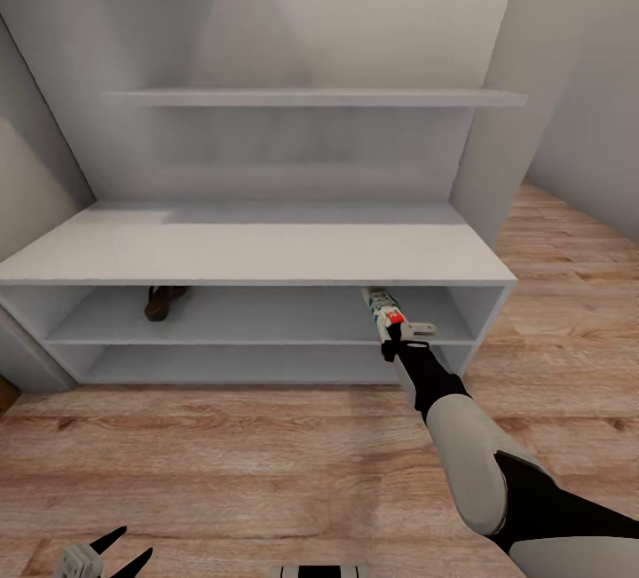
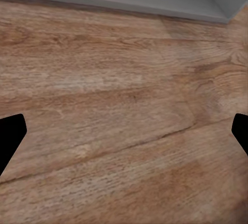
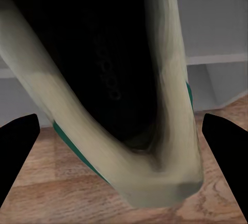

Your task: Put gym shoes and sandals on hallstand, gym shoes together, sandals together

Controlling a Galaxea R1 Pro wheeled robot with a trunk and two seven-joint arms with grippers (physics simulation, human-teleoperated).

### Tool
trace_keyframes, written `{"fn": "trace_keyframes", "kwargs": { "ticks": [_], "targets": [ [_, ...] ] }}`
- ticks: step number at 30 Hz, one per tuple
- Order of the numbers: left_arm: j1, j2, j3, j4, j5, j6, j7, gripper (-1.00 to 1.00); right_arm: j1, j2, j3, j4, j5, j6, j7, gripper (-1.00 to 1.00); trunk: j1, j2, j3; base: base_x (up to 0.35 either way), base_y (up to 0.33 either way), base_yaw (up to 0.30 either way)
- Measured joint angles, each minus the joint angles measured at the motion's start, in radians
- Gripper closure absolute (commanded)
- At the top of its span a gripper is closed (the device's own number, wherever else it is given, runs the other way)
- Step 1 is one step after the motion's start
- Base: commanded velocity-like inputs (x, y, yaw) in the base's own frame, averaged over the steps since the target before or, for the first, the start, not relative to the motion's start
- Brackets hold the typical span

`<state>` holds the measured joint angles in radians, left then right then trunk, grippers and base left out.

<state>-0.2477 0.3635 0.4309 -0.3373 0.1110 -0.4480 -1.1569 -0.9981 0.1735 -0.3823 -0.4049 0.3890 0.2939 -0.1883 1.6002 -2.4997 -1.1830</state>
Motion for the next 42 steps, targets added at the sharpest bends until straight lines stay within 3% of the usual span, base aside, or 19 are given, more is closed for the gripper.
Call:
{"fn": "trace_keyframes", "kwargs": {
  "ticks": [7,15,24,42],
  "targets": [
    [0.0,0.0,0.001,0.0,0.0,0.0,0.0,-1.0,0.0,0.0,-0.002,0.001,-0.001,-0.001,-0.001,1.0,0.0,0.0,0.0,0.0,0.0,-0.007],
    [0.0,0.0,0.001,0.0,0.0,0.0,-0.001,-1.0,0.0,0.0,-0.036,0.004,-0.023,-0.002,-0.007,1.0,0.0,0.0,0.0,0.0,0.0,0.0],
    [0.0,0.001,0.001,0.0,0.0,-0.001,-0.003,-1.0,0.0,0.0,-0.039,0.012,-0.058,-0.061,-0.034,1.0,0.0,0.0,0.0,0.0,0.0,0.0],
    [0.0,0.001,0.001,0.0,0.0,0.0,-0.003,-1.0,0.0,0.0,-0.04,0.013,-0.062,-0.079,-0.035,1.0,0.0,0.0,0.0,0.109,0.0,0.0]
  ]
}}
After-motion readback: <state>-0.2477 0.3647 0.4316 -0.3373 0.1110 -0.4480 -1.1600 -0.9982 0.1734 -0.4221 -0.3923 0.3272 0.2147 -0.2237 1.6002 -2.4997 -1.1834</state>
